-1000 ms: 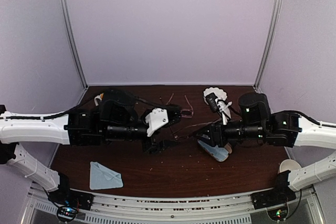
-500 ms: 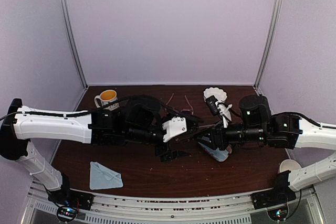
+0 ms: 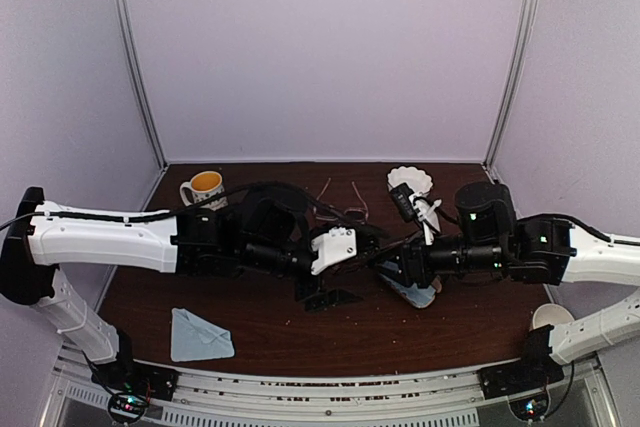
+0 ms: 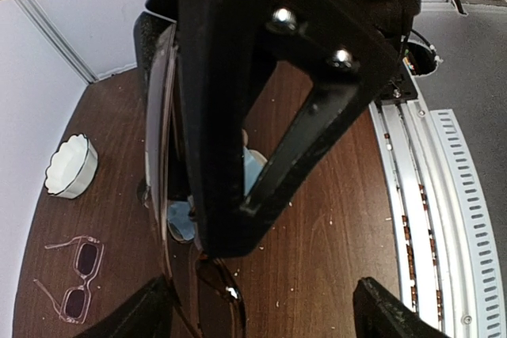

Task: Organize the sunglasses
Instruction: Fold the left temple of the sunglasses on the sunglasses.

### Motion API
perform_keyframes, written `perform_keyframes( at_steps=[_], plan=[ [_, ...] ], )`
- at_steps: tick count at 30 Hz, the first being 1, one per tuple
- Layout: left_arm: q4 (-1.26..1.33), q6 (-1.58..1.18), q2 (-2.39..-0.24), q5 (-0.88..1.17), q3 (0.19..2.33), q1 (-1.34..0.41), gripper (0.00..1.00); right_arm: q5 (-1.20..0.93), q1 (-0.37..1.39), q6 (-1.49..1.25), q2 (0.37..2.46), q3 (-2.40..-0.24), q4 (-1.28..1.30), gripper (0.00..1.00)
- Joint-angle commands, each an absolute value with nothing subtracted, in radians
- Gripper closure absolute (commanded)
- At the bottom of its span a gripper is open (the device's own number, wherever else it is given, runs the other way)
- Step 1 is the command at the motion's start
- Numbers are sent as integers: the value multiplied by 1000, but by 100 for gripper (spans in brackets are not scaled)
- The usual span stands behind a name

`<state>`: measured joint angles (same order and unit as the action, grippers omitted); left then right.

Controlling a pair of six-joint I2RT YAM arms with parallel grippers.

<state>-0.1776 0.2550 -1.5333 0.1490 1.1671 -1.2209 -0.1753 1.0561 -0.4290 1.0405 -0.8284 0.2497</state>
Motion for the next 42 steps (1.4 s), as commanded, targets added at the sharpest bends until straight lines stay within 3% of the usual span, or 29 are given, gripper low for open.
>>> perform_keyframes(
  at_steps=[1,6,14,23,30,42],
  plan=[
    [-173,264,-1535,210,1168,-1226,20,-140,1059,-423,1034,-833,203,68],
    [-163,251,-1501,143,1158,-1226,21,-135,1059,-426,1030,-826,204,69],
    [-157,209,-1347,-15,1095,-1224,15,-112,1059,-445,1003,-784,198,70],
    [-155,145,-1178,-71,923,-1182,14,-122,1059,-451,966,-781,196,71],
    [-123,110,-1207,-40,887,-1155,13,-188,1061,-459,948,-775,156,71],
    [-79,116,-1341,107,999,-1155,13,-210,1077,-479,976,-772,109,70]
  ],
)
